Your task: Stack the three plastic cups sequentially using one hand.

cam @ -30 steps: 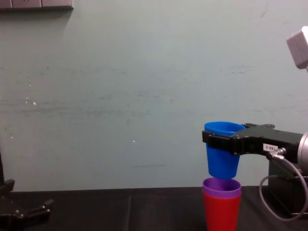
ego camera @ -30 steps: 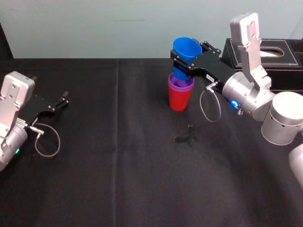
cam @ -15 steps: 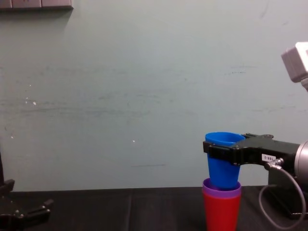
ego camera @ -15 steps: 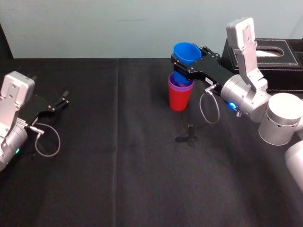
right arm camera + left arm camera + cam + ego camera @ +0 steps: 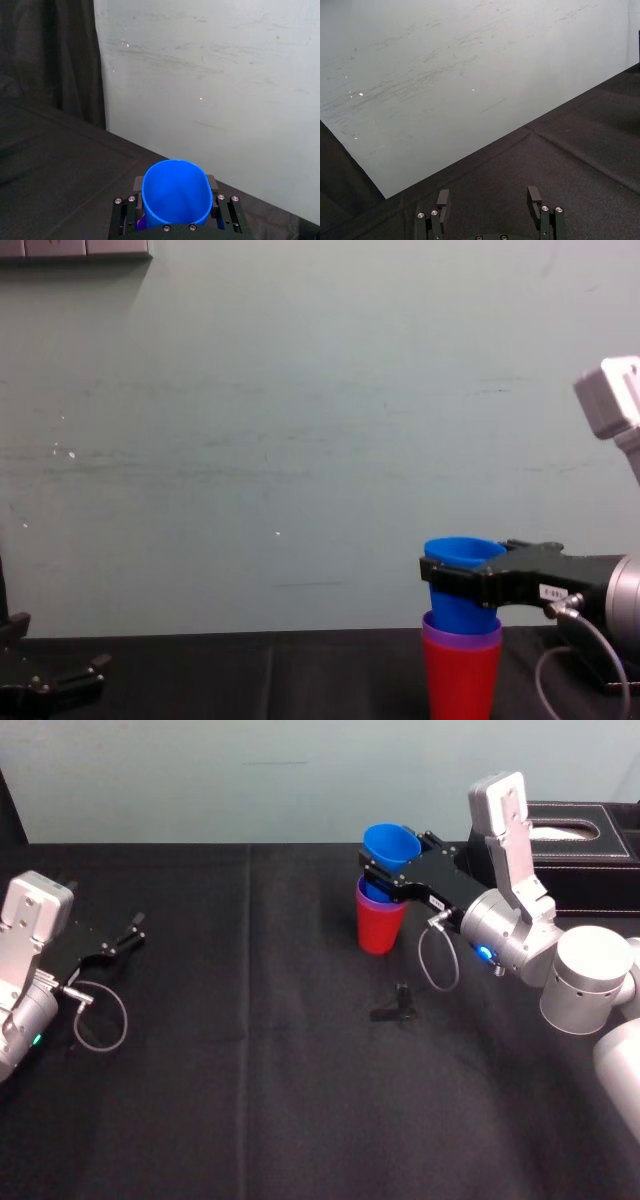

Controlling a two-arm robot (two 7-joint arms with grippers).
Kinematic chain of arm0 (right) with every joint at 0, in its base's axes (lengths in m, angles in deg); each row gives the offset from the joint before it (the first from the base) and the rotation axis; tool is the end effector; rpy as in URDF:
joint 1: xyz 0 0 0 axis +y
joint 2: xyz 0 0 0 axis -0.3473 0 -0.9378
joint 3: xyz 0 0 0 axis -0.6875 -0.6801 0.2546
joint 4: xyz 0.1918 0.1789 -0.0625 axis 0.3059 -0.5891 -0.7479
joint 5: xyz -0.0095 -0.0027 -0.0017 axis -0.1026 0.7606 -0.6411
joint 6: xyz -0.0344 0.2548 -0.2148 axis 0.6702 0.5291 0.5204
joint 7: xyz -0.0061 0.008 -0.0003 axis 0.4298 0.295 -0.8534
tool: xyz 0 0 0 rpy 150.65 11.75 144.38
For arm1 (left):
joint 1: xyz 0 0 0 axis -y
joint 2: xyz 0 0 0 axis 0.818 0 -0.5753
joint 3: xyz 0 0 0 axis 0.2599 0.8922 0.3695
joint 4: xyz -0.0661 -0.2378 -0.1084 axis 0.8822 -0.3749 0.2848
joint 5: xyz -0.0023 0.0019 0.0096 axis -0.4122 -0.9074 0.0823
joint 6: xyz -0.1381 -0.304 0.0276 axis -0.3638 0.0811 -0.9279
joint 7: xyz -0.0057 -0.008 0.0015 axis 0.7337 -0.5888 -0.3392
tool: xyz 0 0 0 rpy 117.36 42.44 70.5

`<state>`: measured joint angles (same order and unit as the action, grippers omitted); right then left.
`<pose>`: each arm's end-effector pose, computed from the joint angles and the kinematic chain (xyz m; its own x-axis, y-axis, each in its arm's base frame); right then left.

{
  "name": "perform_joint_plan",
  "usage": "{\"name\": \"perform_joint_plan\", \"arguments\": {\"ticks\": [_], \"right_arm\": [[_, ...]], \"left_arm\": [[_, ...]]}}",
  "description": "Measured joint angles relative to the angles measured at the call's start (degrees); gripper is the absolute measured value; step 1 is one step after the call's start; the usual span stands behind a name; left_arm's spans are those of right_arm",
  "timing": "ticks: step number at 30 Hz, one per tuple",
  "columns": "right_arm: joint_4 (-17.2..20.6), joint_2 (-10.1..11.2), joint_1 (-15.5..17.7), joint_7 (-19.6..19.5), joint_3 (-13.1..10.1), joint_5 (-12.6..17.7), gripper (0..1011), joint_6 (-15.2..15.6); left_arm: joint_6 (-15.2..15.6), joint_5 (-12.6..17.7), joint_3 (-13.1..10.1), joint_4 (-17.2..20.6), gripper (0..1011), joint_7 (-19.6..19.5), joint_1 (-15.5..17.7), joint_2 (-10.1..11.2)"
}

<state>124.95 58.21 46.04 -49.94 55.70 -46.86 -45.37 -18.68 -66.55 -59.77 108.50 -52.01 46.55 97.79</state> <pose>0.4505 0.0051 -0.2377 0.5433 -0.8301 0.1255 0.8391 0.5418 -0.0490 0.3795 0.0641 -0.2907 0.2923 0.8803 0.3736 -0.9552 0.2874 0.0702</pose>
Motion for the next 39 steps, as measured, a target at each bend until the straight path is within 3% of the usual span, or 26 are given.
{"name": "perform_joint_plan", "arguments": {"ticks": [23,39], "right_arm": [[-3.72,-1.12,0.49,0.58,0.49,-1.51,722,-3.15],[-4.29,-1.45,0.66,0.38,0.55,-2.13,723,-3.75]], "left_arm": [[0.00,0.00,0.00,0.00,1005,0.00,0.00,0.00],[0.00,0.00,0.00,0.00,1005,0.00,0.00,0.00]]}}
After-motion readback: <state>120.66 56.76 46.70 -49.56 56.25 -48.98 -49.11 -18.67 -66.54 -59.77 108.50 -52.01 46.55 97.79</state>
